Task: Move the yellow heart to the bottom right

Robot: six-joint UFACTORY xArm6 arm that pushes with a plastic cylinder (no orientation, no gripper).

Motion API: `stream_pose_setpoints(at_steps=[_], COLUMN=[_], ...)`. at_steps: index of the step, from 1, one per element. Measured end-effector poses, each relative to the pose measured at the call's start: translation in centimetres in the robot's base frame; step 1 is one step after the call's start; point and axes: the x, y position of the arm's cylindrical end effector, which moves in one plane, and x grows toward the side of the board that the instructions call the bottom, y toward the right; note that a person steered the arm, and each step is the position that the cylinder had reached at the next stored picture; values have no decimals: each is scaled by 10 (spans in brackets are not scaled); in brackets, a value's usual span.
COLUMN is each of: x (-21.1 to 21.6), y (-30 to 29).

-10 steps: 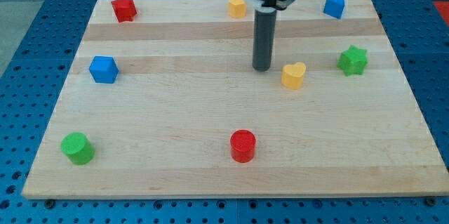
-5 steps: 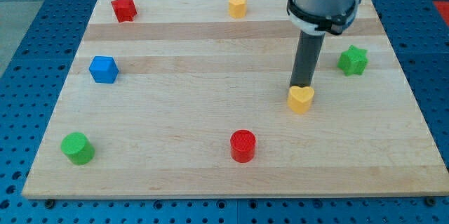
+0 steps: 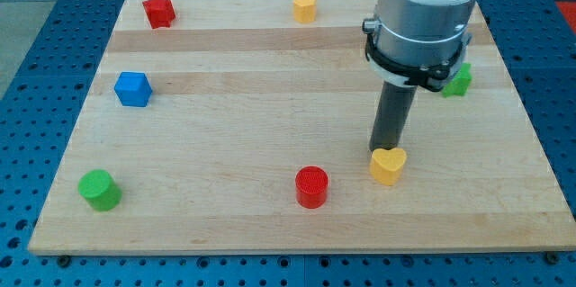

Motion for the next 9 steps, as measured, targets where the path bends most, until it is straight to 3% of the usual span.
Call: stream_pose_setpoints(at_steps=[3, 5, 9], x=[-2, 21, 42], y=[-25, -22, 16])
